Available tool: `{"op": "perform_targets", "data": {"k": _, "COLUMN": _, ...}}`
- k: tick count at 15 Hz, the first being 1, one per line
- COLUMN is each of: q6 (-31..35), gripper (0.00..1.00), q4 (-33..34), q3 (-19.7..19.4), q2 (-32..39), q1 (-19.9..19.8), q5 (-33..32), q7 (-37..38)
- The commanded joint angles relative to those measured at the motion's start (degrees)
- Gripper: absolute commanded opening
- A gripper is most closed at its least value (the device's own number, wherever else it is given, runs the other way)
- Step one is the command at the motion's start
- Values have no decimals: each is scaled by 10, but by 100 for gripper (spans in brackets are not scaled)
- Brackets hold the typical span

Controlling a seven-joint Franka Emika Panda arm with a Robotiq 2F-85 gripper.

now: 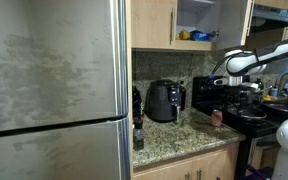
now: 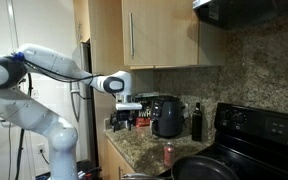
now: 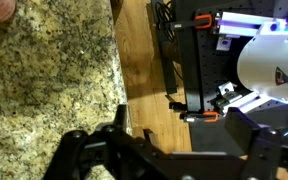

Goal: Put the pink can in the open cabinet, close the open cabinet door

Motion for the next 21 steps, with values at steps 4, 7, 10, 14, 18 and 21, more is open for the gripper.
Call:
{"op": "perform_targets", "data": {"k": 4, "q6": -3, "gripper": 100, "q4": -4, "q3": 1, "q2": -12, "q1": -8, "q5": -56, "q7": -188}}
{"op": "perform_targets", "data": {"k": 7, "q6": -127, "gripper": 100, "q4": 108, "q3": 53, "q2": -49, "q1": 12, "q5": -64, "q7": -241}}
{"op": "perform_targets", "data": {"k": 10, "q6": -130, "gripper": 100, "q4": 122, "q3": 62, "q2": -55, "q1": 16, "q5": -70, "q7": -237}}
{"op": "perform_targets", "data": {"k": 14, "q6": -141, "gripper": 100, "q4": 130, "q3": 63, "q2": -64, "q1": 19, "q5": -71, "q7": -238}}
{"op": "perform_targets", "data": {"k": 18, "q6": -148, "gripper": 100, "q4": 130, "q3": 98, "q2": -146, "q1": 10, "q5": -110, "q7": -179}}
{"op": "perform_targets", "data": {"k": 21, "q6": -159, "gripper": 100, "q4": 128, "q3": 120, "q2": -229, "q1": 28, "q5": -116, "q7": -164}}
